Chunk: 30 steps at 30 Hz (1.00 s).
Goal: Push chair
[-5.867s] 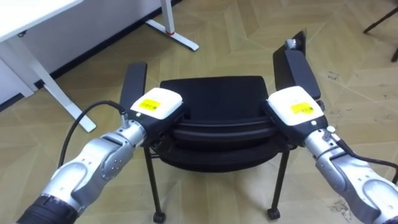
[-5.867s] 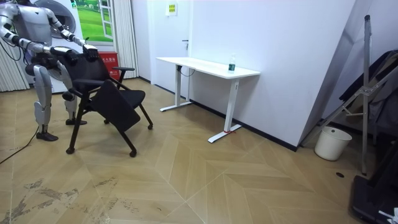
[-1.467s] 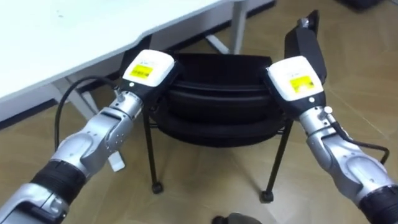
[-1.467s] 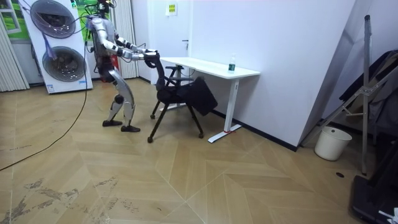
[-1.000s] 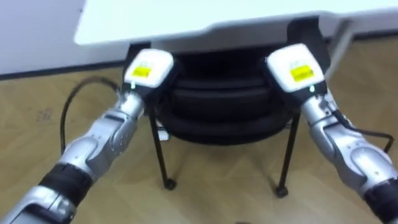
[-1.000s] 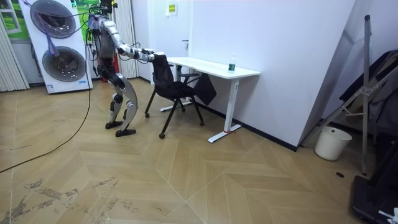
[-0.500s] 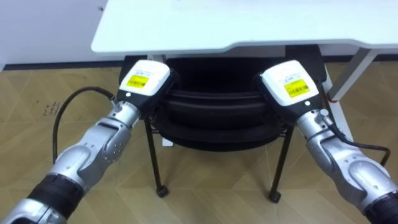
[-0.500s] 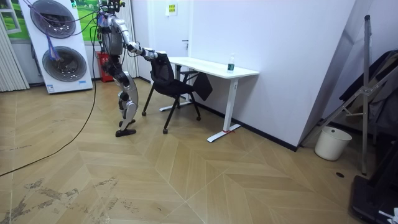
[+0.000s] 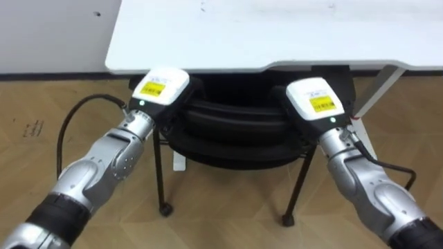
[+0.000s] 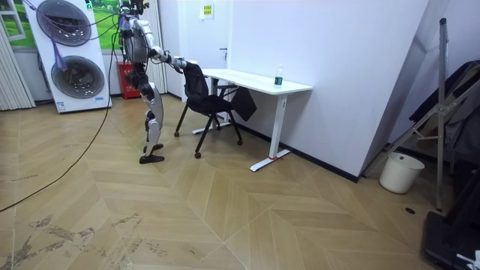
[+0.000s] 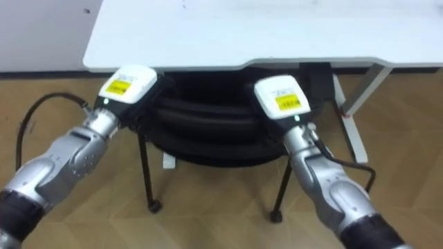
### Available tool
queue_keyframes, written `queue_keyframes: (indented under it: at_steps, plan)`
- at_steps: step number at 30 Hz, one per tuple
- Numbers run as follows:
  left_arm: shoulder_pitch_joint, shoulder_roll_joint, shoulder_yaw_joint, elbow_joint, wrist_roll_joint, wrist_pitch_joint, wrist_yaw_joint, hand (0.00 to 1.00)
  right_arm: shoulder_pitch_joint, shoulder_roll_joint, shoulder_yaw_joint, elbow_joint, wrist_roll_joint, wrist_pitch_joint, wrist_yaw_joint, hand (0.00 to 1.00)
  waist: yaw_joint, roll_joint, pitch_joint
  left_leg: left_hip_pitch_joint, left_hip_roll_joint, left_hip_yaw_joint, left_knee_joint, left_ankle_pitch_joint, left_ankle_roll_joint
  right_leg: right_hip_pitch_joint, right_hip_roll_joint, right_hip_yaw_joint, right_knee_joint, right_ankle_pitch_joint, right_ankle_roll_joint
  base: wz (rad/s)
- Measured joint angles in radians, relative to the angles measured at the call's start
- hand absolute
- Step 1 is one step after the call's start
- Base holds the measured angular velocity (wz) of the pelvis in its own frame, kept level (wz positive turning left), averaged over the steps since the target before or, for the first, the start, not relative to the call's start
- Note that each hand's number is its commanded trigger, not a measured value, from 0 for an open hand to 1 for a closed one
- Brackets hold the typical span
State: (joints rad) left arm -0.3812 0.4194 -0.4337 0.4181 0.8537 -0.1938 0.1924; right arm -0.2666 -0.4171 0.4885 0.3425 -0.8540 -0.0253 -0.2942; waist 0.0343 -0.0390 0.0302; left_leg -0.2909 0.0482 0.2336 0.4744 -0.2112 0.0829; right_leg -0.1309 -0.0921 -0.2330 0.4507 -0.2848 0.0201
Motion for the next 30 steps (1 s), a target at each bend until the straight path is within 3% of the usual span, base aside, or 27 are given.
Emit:
queue_keyframes:
  at_steps: [6, 13, 14, 18, 24, 30]
  plan:
    - [0.007, -0.008, 0.007, -0.023, 0.000, -0.001, -0.042, 0.00, 0.016, 0.008, -0.036, 0.000, 0.000, -0.042, 0.037, 0.00, -0.002, -0.002, -0.0017, 0.008, -0.006, -0.018, -0.021, 0.014, 0.002, 0.029, 0.005, -0.021, -0.044, 0.020, 0.002, 0.10]
    - [0.020, -0.016, 0.010, -0.029, 0.001, -0.001, -0.093, 0.00, 0.019, 0.030, -0.040, 0.000, 0.022, -0.057, 0.080, 0.00, 0.000, -0.001, -0.0028, 0.049, -0.010, -0.017, -0.049, 0.022, 0.000, 0.078, 0.009, -0.023, -0.085, 0.033, 0.002, 0.00]
    - [0.040, -0.016, 0.017, -0.046, 0.001, 0.000, -0.095, 0.00, 0.021, 0.034, -0.040, 0.000, 0.026, -0.063, 0.086, 0.00, 0.000, 0.001, -0.0074, 0.054, -0.010, -0.017, -0.054, 0.022, -0.001, 0.083, 0.009, -0.024, -0.091, 0.036, 0.003, 0.00]
    - [0.081, -0.017, 0.030, -0.084, 0.001, 0.001, -0.100, 0.00, 0.031, 0.035, -0.040, -0.004, 0.033, -0.068, 0.100, 0.00, 0.001, 0.002, -0.0090, 0.075, -0.014, -0.017, -0.064, 0.023, -0.001, 0.100, 0.006, -0.030, -0.092, 0.036, 0.003, 0.01]
    - [0.094, -0.020, 0.034, -0.085, 0.001, 0.002, -0.119, 0.00, 0.034, 0.035, -0.041, -0.014, 0.034, -0.085, 0.104, 0.00, 0.001, 0.005, -0.0107, 0.093, -0.015, -0.018, -0.067, 0.023, -0.001, 0.127, 0.008, -0.034, -0.113, 0.036, 0.003, 0.01]
    - [0.100, -0.027, 0.043, -0.098, 0.002, 0.004, -0.120, 0.00, 0.035, 0.034, -0.056, -0.018, 0.041, -0.116, 0.101, 0.00, -0.010, 0.020, -0.0190, 0.110, -0.022, -0.042, -0.069, 0.024, -0.002, 0.166, 0.013, -0.048, -0.145, 0.042, 0.005, 0.10]
